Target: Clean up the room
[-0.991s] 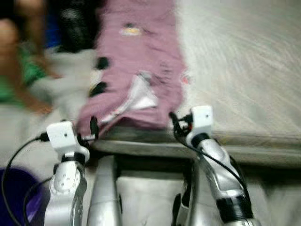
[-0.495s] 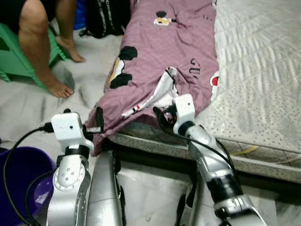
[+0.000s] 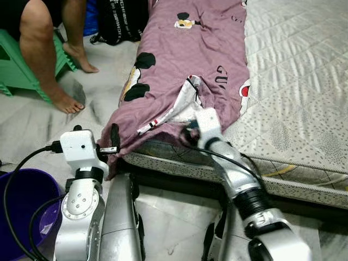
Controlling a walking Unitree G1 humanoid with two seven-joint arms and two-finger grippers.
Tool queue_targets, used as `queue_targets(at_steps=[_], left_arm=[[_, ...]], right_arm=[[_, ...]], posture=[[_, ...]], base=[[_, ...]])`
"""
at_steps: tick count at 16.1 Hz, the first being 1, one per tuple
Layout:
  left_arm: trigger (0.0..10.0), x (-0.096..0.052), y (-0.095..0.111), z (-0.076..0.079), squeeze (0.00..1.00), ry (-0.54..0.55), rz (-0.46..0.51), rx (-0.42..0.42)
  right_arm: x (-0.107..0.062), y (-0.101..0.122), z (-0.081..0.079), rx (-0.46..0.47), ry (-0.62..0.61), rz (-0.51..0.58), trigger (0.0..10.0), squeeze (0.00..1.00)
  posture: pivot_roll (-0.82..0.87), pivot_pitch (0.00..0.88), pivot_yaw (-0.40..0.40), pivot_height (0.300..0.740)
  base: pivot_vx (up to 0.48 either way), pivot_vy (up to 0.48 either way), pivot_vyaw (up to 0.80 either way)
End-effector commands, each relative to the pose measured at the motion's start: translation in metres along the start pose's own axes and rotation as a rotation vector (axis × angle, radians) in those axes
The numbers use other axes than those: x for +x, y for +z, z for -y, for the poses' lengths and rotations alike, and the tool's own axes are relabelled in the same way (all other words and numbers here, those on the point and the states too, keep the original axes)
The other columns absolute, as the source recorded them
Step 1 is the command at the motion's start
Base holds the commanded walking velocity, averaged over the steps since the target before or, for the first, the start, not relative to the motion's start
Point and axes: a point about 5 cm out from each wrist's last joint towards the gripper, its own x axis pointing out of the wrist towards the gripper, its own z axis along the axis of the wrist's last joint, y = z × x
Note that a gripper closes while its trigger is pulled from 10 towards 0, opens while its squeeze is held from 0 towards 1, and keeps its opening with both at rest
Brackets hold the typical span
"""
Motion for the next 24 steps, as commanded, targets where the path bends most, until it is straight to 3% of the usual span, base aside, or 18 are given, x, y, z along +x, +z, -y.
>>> queue_targets(at_steps=[1,3,5,7,11,12,17,19,22,24], left_arm=[[10.0,-0.001,-0.006,-0.003,0.00,0.006,-0.035,0.006],[10.0,0.000,-0.007,-0.002,0.00,0.003,-0.036,0.007],[10.0,0.001,-0.006,-0.003,0.00,0.001,-0.034,0.014],[10.0,0.001,-0.006,-0.006,0.00,0.007,-0.034,0.022],[10.0,0.002,-0.006,-0.006,0.00,0.011,-0.028,0.021],[10.0,0.002,-0.006,-0.006,0.00,0.009,-0.027,0.021],[10.0,0.004,-0.004,-0.010,0.00,0.021,-0.018,0.022],[10.0,0.003,-0.006,-0.011,0.00,0.028,-0.024,0.014],[10.0,0.004,-0.006,-0.011,0.00,0.027,-0.026,0.013],[10.0,0.006,-0.005,-0.011,0.00,0.024,-0.024,0.013]], right_arm=[[0.003,0.000,0.016,-0.019,-0.087,-0.019,10.0,0.00],[0.005,-0.010,0.032,-0.062,-0.181,-0.105,10.0,0.00],[0.006,-0.022,0.051,0.050,-0.257,-0.204,10.0,0.00],[0.005,-0.024,0.060,0.062,-0.300,-0.217,10.0,0.00],[0.005,-0.027,0.065,0.112,-0.328,-0.233,10.0,0.00],[0.002,-0.029,0.072,0.156,-0.365,-0.215,0.0,0.00],[-0.010,-0.038,0.094,0.237,-0.484,-0.192,0.0,0.00],[-0.025,-0.067,0.104,0.279,-0.549,-0.325,0.0,0.00],[-0.040,-0.084,0.122,0.300,-0.625,-0.354,0.0,0.00],[-0.047,-0.084,0.131,0.291,-0.651,-0.328,0.0,0.00]], posture=[[0.11,0.188,-0.002,0.519],[0.11,0.183,0.000,0.519],[0.12,0.180,0.002,0.519],[0.12,0.177,0.001,0.519],[0.12,0.171,0.000,0.519],[0.13,0.165,0.002,0.519],[0.12,0.157,0.004,0.519],[0.12,0.154,0.008,0.519],[0.11,0.151,0.015,0.519],[0.11,0.155,0.018,0.519]], base=[[0.000,0.000,0.00],[0.000,0.000,0.00],[0.000,0.000,0.00],[0.000,0.000,0.00],[0.000,0.000,0.00],[0.000,0.000,0.00],[0.000,0.000,0.00],[0.000,0.000,0.00],[0.000,0.000,0.00],[0.000,0.000,0.00]])
